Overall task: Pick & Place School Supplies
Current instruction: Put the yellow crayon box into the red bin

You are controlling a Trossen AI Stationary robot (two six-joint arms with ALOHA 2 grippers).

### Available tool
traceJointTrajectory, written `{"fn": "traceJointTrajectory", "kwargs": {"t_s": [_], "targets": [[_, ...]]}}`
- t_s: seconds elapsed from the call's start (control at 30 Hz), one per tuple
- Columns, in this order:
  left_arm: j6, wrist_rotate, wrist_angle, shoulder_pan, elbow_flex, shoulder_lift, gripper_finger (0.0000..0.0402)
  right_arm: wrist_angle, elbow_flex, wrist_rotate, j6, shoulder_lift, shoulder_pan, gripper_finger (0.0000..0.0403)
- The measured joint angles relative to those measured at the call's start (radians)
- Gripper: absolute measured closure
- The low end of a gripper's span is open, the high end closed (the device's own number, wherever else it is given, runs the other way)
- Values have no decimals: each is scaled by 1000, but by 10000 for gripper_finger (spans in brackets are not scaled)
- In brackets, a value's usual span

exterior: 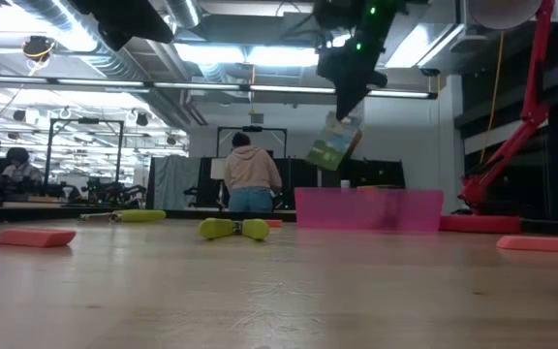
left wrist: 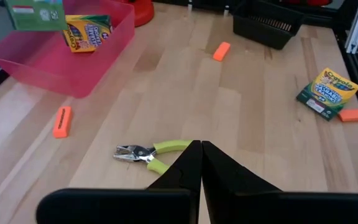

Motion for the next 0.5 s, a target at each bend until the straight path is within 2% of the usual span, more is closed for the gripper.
{"fn": "traceJointTrajectory", "kwargs": {"t_s": [0.27, 0.37, 0.5], "targets": [[-6, 0, 0, 0, 0, 0, 398, -5, 0, -92, 7, 102, -35, 401], [-21, 0, 0, 0, 0, 0, 398, 1, -1, -147, 19, 130, -36, 385], [-42, 0, 1, 0, 0, 0, 398, -4, -1, -158, 66, 150, -39, 350]]}}
